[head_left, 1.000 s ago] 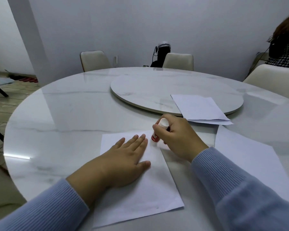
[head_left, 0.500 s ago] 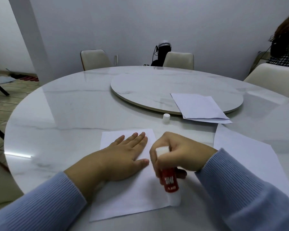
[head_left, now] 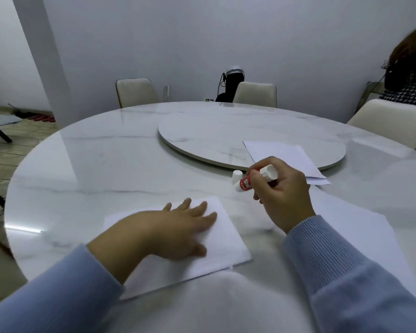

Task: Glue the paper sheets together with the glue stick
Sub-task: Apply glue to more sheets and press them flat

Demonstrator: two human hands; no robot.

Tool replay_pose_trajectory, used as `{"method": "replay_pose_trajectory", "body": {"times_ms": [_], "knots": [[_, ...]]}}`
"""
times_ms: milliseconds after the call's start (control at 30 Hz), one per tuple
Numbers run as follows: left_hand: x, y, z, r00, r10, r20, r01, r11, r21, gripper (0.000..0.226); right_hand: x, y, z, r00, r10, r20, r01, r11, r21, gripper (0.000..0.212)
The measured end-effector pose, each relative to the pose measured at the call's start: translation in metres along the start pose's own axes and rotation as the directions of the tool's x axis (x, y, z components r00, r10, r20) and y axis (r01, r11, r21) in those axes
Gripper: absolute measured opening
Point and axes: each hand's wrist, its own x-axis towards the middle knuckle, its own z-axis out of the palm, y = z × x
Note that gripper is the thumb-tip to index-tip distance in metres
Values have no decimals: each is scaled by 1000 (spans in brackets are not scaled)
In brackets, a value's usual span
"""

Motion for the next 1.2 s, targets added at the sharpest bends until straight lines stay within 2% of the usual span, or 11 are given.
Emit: {"method": "replay_pose_trajectory", "body": {"times_ms": [67,367,600,700,833,900,967,1000,1067,1100,1200], "knots": [[-4,-2,-7,999,40,32,-39,999,-31,72,-2,-2,3,998,-20,61,20,1000,-7,9],[-3,3,28,980,74,-184,-86,995,-58,68,-1,5,21,948,-1,319,28,996,-80,6],[-2,3,31,979,64,-191,-72,997,-36,69,-5,-10,8,915,45,401,2,993,-115,17],[-2,3,30,978,64,-197,-72,997,-34,69,-8,-16,1,832,104,545,-81,994,-67,18],[-3,4,31,975,65,-213,-74,997,-33,70,-13,-20,-6,638,183,748,-291,956,14,14],[-5,5,32,968,76,-239,-85,996,-27,69,-4,-16,-13,747,149,647,-401,879,260,11],[-8,7,33,959,106,-263,-118,993,-32,68,9,-9,-25,893,209,398,-425,679,599,12],[-9,9,33,954,130,-270,-145,989,-34,68,14,-6,-31,918,280,281,-393,542,743,15],[-11,16,33,942,192,-276,-209,977,-34,68,19,2,-37,896,419,144,-295,322,900,20],[-10,20,33,934,222,-279,-241,970,-35,68,20,7,-36,878,462,122,-275,281,919,18],[-9,27,33,920,284,-271,-305,951,-39,69,21,15,-25,830,544,123,-367,366,855,15]]}}
